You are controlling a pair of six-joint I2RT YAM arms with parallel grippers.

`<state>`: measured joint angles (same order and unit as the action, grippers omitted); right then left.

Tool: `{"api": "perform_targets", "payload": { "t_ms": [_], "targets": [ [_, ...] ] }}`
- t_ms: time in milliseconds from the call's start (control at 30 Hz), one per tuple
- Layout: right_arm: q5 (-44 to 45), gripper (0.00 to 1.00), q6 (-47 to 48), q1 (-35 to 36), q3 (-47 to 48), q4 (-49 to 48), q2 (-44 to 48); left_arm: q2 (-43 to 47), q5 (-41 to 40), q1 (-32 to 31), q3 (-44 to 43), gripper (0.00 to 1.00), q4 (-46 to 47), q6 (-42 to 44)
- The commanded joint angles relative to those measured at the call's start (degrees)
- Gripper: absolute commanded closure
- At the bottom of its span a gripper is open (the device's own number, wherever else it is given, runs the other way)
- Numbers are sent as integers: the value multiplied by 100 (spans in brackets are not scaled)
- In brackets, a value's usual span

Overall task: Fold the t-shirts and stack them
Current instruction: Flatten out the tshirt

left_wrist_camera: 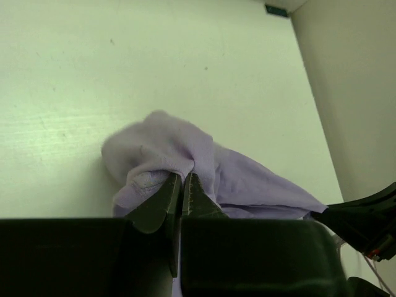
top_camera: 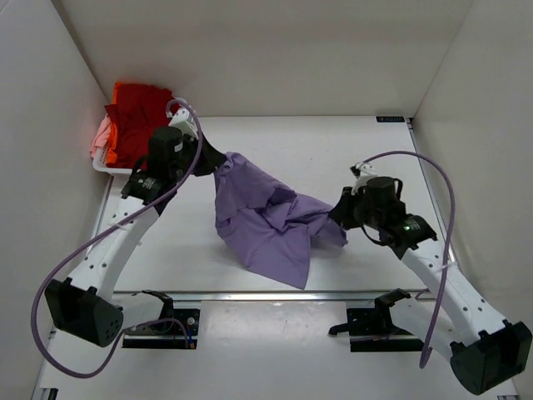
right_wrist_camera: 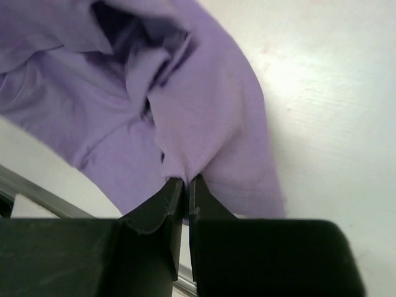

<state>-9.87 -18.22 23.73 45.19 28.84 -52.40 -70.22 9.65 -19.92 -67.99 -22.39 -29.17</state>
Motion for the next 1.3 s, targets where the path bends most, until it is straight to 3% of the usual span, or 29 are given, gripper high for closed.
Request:
{"api": "perform_targets", "payload": {
  "t_ms": [0,267,400,500,567,767,867,900,933,1000,1033,1067,1133,1200,1267],
  "targets": [
    [-393,98,301,-446,429,34,406,473,81,59,-662,100,-344,210],
    [-217,100,433,-1123,1184,350,1459,1492,63,524,-1392,100,-828,280],
    [-647,100,670,-2141,1492,517,1838,1546,125,577,-1946,100,-1328,412],
    [-1044,90,829,-2959,1712,772,2084,1598,63,490,-2184,100,-1496,438],
    [-878,100,715,-2734,1695,729,2216,1677,54,533,-2359,100,-1549,430],
    [-569,99,890,-3013,1932,948,2612,1669,-86,393,-3053,100,-1935,500],
    [-587,74,786,-2988,2003,957,2700,1765,-139,322,-3229,100,-2014,517],
    [-560,92,828,-3005,2011,974,2726,1748,-165,279,-3317,100,-2067,526],
    [-577,100,837,-3023,2003,1079,2727,1757,-139,270,-3335,100,-2085,587],
    [-481,98,872,-2997,1906,1053,2849,1766,-148,208,-3327,100,-2129,588],
    [-472,92,881,-2962,1801,1019,2910,1809,-217,191,-3283,100,-2138,562],
    [-533,100,925,-3005,1687,1071,2902,1844,-192,199,-3213,100,-2112,570],
    [-647,100,847,-3031,1538,1036,2920,1862,-113,208,-3046,100,-2059,544],
    [-1138,100,776,-3075,1239,931,2894,1889,1,261,-2853,100,-1945,509],
    [-2268,99,609,-3128,504,712,2754,1959,124,331,-2554,100,-1839,421]
  ]
}}
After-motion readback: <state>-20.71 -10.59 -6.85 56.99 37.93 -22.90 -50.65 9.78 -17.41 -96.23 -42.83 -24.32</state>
